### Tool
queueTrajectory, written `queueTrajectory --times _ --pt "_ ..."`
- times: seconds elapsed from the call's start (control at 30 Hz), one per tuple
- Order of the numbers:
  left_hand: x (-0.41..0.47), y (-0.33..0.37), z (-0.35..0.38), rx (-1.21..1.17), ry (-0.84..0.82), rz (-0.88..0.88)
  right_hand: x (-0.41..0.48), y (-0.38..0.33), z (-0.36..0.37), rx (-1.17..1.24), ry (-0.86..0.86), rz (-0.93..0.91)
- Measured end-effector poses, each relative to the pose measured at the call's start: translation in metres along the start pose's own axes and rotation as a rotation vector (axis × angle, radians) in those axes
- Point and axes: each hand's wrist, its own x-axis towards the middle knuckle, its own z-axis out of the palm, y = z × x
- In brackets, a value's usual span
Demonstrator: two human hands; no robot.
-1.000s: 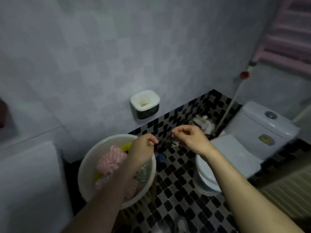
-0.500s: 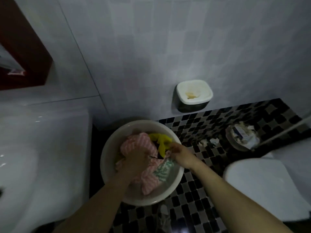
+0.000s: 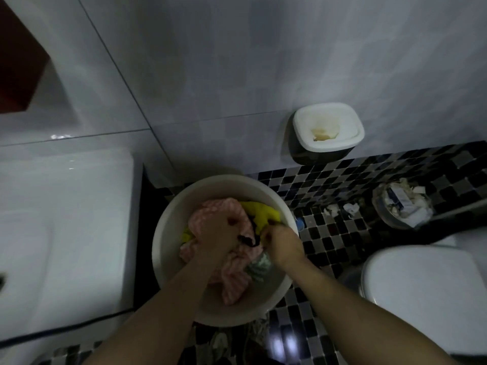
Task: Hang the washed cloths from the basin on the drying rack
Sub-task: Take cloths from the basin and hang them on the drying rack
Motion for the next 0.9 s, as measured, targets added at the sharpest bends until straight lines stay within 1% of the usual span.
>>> queueTrajectory --times 0.03,0.07,0.1,0.17,0.2,0.27,0.3,0.37,0.43,0.5,0.57,0.63,0.67,0.73,0.8,0.87,0.9 --pt "-0.016 0.011 -0.013 0.001 0.195 -0.013 -0.001 -0.002 -0.003 0.115 0.042 -0.011" --pt "-0.024 0.019 -0.026 -0.053 0.332 0.022 -0.005 -0.006 -0.008 0.267 0.096 -0.044" --pt "-0.039 0.020 -0.039 -0.107 0.356 0.098 -0.010 -0.012 -0.015 0.444 0.145 -0.058" --pt "-0.043 0.027 -0.054 -0.172 0.320 0.151 -0.025 -0.026 -0.039 0.775 0.145 0.000" --pt "-0.044 0.026 -0.061 -0.148 0.337 0.175 -0.035 -0.036 -0.053 0.895 0.115 0.031" --pt "-0.044 0.030 -0.070 -0.073 0.477 0.254 -0.048 -0.048 -0.076 1.067 0.042 0.050" --pt "-0.050 0.033 -0.079 -0.120 0.448 0.254 -0.056 -0.055 -0.086 1.122 0.027 0.051" --pt "-0.056 0.040 -0.090 -0.273 0.305 0.267 -0.069 -0.069 -0.104 1.186 0.021 0.047" --pt "-0.064 0.055 -0.104 -0.354 0.345 0.313 -0.081 -0.084 -0.123 1.250 0.035 0.013" --pt "-0.074 0.068 -0.111 -0.422 0.321 0.423 -0.093 -0.098 -0.140 1.309 0.082 -0.022" --pt "-0.086 0.077 -0.113 -0.381 0.217 0.526 -0.103 -0.110 -0.152 1.337 0.148 -0.043" --pt "-0.093 0.085 -0.115 -0.260 0.103 0.574 -0.112 -0.120 -0.163 1.350 0.187 -0.070" --pt "-0.098 0.089 -0.117 -0.214 0.066 0.617 -0.118 -0.124 -0.168 1.342 0.210 -0.090" --pt "-0.107 0.093 -0.120 -0.204 0.044 0.693 -0.131 -0.129 -0.177 1.282 0.260 -0.135" --pt "-0.118 0.103 -0.130 -0.308 0.016 0.715 -0.143 -0.127 -0.184 1.185 0.273 -0.179" --pt "-0.128 0.117 -0.137 -0.423 -0.055 0.755 -0.163 -0.124 -0.193 1.133 0.225 -0.238" --pt "-0.134 0.125 -0.140 -0.427 -0.084 0.789 -0.173 -0.121 -0.197 1.126 0.202 -0.260"
